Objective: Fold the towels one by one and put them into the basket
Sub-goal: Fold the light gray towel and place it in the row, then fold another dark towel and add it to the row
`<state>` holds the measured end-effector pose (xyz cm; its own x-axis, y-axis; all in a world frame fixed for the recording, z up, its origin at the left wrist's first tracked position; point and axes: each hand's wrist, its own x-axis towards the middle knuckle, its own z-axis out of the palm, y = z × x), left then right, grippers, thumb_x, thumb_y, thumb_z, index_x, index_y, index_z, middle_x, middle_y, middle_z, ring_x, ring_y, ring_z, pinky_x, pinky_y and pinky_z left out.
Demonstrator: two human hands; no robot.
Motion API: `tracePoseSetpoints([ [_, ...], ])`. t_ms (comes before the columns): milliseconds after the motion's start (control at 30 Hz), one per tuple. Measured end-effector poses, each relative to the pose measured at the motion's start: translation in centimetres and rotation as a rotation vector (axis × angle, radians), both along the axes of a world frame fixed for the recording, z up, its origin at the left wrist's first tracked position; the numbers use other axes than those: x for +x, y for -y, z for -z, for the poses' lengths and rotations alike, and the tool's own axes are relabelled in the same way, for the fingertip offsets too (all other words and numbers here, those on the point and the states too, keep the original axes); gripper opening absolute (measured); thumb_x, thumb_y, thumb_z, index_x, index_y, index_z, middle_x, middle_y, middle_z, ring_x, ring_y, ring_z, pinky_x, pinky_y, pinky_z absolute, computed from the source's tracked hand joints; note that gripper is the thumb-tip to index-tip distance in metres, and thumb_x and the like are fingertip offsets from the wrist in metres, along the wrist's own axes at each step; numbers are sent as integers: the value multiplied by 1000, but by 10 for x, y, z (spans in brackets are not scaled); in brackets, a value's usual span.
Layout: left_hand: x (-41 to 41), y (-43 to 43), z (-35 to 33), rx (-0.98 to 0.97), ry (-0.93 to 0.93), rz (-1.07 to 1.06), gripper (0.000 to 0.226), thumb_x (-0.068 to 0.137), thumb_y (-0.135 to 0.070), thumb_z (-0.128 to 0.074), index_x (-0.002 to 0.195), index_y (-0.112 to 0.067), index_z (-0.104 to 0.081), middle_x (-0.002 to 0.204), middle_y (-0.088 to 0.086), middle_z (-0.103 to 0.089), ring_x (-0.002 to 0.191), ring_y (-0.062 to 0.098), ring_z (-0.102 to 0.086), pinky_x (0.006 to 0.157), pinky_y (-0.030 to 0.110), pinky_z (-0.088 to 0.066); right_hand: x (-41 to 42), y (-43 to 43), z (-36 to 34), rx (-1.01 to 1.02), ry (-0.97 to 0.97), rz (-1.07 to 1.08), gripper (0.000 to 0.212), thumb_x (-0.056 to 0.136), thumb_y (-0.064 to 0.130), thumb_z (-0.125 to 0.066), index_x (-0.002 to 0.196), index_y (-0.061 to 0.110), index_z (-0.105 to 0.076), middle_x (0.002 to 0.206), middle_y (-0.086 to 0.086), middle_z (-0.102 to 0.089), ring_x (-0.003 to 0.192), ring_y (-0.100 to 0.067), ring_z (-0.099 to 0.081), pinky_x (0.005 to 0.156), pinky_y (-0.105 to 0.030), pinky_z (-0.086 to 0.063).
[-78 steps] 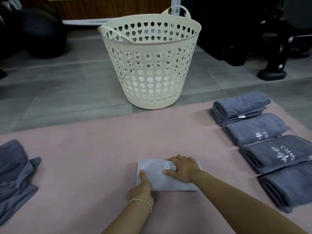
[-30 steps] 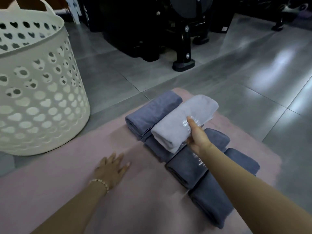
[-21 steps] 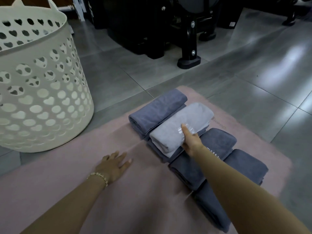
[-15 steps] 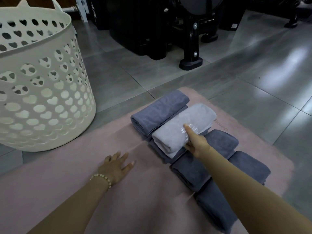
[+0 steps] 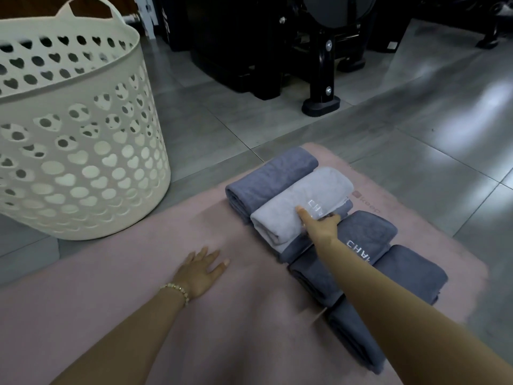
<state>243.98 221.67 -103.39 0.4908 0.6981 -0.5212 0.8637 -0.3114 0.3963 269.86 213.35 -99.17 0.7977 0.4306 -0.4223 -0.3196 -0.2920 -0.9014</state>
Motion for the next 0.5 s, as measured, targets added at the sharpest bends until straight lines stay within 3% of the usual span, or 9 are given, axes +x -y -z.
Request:
tracePoseSetpoints([
  [133, -31, 5, -8, 102, 169, -54, 58, 94, -46, -45, 145, -19, -34, 153, 1, -30, 142, 16, -25, 118, 27, -15, -13, 12, -19, -111, 259, -76, 96, 74, 38, -77, 146, 6, -21, 149, -9, -30, 135, -29, -36, 113, -40, -31],
  [233, -58, 2, -27, 143, 203, -61, 56, 95, -40, -48, 144, -16, -37, 149, 2, -38, 138, 19, -32, 115, 27, -21, -34, 15, -40, -197, 400, -186, 88, 85, 36, -67, 149, 10, -14, 155, -11, -16, 141, -28, -23, 116, -39, -23],
  [500, -179, 2, -100, 320, 132, -143, 58, 95, -49, -41, 145, -21, -34, 150, 2, -36, 138, 21, -29, 111, 27, -24, -166, -7, -97, -138, 792, -658, 76, 88, 29, -64, 147, 6, -22, 155, -11, -21, 144, -26, -19, 117, -37, -19],
])
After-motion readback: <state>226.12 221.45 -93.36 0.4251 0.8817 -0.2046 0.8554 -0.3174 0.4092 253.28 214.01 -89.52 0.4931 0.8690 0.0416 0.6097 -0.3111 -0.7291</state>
